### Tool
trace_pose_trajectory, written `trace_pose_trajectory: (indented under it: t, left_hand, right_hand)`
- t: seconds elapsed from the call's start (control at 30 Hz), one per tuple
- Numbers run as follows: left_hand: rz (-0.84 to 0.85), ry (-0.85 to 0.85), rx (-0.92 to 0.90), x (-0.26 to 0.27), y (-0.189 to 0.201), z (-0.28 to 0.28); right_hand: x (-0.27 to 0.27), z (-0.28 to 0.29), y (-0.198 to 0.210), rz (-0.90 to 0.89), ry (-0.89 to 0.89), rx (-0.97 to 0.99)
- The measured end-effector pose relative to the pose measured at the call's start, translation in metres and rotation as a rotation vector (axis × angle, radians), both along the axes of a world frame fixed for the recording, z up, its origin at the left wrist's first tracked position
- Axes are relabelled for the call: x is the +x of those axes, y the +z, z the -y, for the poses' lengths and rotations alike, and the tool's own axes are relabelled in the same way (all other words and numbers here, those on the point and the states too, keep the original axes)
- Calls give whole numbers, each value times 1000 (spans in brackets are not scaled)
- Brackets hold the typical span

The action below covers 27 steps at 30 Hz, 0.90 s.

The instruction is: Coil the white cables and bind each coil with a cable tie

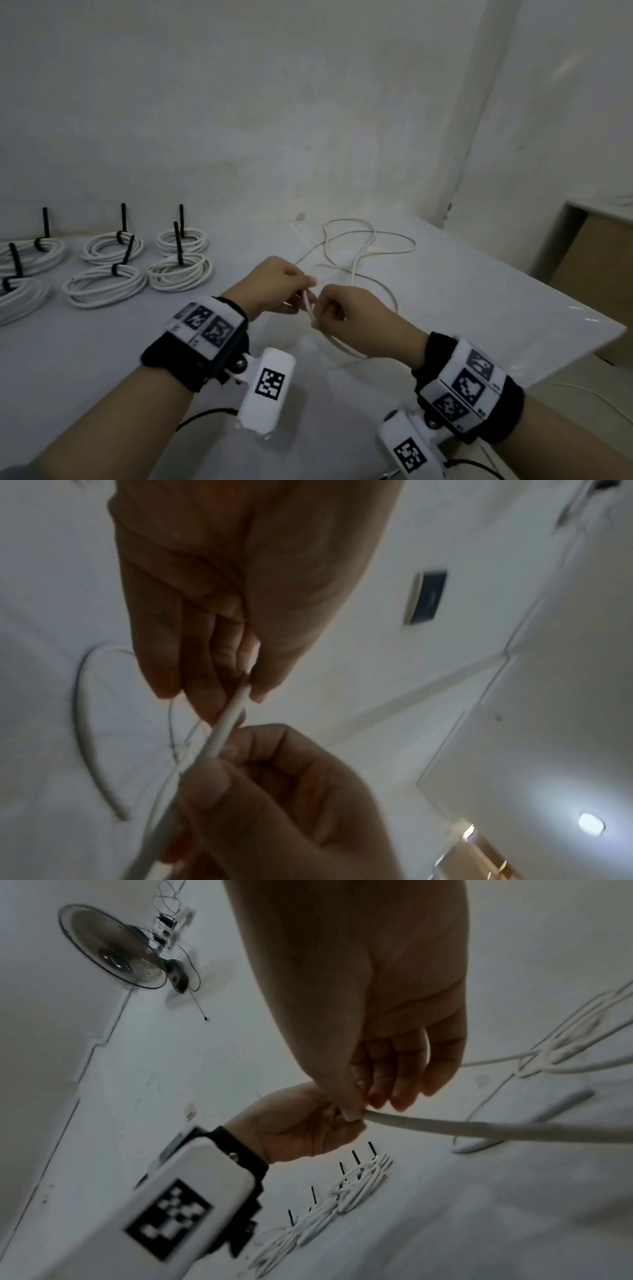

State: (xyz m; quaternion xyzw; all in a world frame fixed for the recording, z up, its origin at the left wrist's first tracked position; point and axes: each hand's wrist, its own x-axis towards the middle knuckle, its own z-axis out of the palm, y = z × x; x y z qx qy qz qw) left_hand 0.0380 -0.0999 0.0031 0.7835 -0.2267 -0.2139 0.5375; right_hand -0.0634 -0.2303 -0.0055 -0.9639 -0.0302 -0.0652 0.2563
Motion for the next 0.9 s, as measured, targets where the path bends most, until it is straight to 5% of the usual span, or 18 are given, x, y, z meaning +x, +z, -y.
trace_pose_trajectory:
  t: [0.17,0.4,0.6,0.7,0.9]
  left_hand:
    - [86,188,-191,-2,21,-55]
    - [249,136,-232,-20,37,-124]
    - [181,238,-428,-16,23,-155]
    - [-21,174,-657,-11,7,-167]
    - [-204,238,-1185,3,-5,-190]
  right_hand:
    - [33,-3,-4,356,-128,207]
    - [85,-52,18,506,251,129]
    - [115,-85,54,658,182,340]
    - [125,-86,61,623,122,345]
    - [128,-81,17,354,320,-43]
